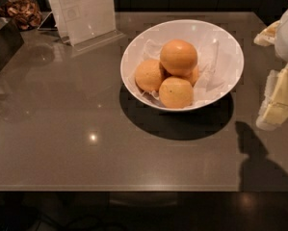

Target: Pick orange from white bowl

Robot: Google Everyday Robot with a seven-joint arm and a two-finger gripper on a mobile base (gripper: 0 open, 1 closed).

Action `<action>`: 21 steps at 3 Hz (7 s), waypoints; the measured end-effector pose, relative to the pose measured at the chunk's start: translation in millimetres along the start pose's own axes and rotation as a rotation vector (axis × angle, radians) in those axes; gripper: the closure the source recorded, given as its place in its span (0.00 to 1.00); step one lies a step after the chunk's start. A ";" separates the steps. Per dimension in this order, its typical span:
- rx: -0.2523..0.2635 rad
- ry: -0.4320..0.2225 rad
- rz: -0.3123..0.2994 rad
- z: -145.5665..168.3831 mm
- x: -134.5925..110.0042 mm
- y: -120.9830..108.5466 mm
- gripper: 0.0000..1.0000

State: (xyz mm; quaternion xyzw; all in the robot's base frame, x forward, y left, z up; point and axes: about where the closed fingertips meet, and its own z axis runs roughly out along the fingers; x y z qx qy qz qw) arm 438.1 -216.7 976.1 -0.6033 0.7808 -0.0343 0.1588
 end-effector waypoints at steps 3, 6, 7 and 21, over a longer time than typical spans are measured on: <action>-0.025 -0.105 -0.101 13.1 -52.6 -55.6 0.00; -0.218 -0.189 -0.205 99.9 -150.5 -98.7 0.00; -0.202 -0.200 -0.203 103.5 -154.3 -103.0 0.00; 0.131 -0.660 -0.084 -2.3 -52.7 -22.2 1.00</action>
Offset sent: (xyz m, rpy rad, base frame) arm 0.0672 0.0219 0.0160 0.0800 -0.0268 0.0984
